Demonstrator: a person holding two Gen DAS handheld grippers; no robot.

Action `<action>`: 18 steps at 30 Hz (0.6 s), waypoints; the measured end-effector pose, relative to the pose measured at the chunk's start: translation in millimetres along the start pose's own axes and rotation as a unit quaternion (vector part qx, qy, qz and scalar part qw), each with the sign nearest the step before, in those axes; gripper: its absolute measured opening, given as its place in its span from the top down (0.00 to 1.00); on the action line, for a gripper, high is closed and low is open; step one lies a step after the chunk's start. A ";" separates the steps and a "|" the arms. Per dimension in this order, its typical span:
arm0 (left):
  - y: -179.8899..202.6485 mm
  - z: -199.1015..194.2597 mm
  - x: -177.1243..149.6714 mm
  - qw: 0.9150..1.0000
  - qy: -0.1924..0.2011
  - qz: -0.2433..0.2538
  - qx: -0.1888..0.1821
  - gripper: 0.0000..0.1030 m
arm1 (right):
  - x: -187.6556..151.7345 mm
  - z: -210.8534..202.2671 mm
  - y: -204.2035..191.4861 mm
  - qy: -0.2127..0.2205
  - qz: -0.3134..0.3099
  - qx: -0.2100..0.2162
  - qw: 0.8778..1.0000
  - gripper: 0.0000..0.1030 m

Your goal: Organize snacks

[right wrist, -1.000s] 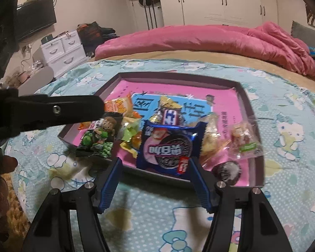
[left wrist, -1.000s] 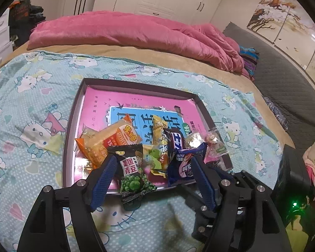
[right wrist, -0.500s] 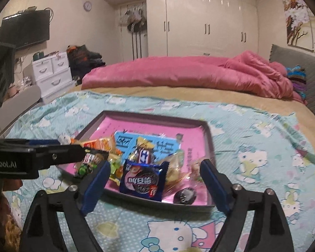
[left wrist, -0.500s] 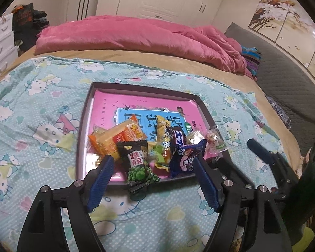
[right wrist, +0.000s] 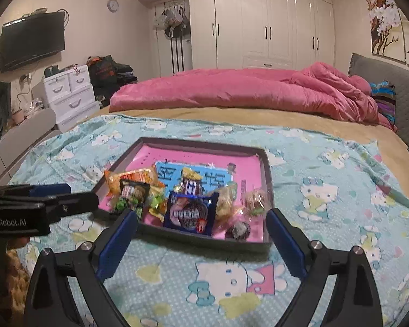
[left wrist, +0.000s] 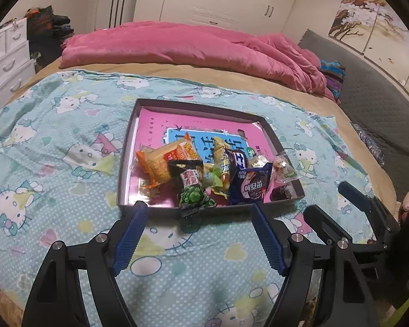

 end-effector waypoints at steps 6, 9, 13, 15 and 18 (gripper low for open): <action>-5.2 -7.6 -19.6 1.000 -0.012 -0.005 0.005 0.23 | -23.4 -2.8 2.4 -0.045 0.019 0.011 0.999 0.04; -6.4 -8.4 -32.2 1.000 -0.020 -0.005 0.008 0.23 | -31.5 -0.5 0.9 -0.054 0.014 0.008 0.998 0.04; -5.8 -10.0 -44.6 1.000 -0.022 -0.006 0.013 0.23 | -32.8 0.0 -3.4 -0.055 0.006 0.003 0.998 0.04; -4.5 -9.4 -46.1 1.000 -0.023 -0.002 0.015 0.23 | -32.2 -2.7 -3.9 -0.051 0.006 0.001 0.999 0.04; -4.1 -8.5 -46.2 1.000 -0.023 -0.001 0.015 0.23 | -32.4 -7.2 -0.8 -0.049 0.017 0.003 0.999 0.04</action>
Point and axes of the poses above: each gripper's, at about its wrist camera, not at the fingertips, and z roughly the way its jaws point, y to its right, x to its top, the point moved 1 cm from there along z, roughly the way its jaws point
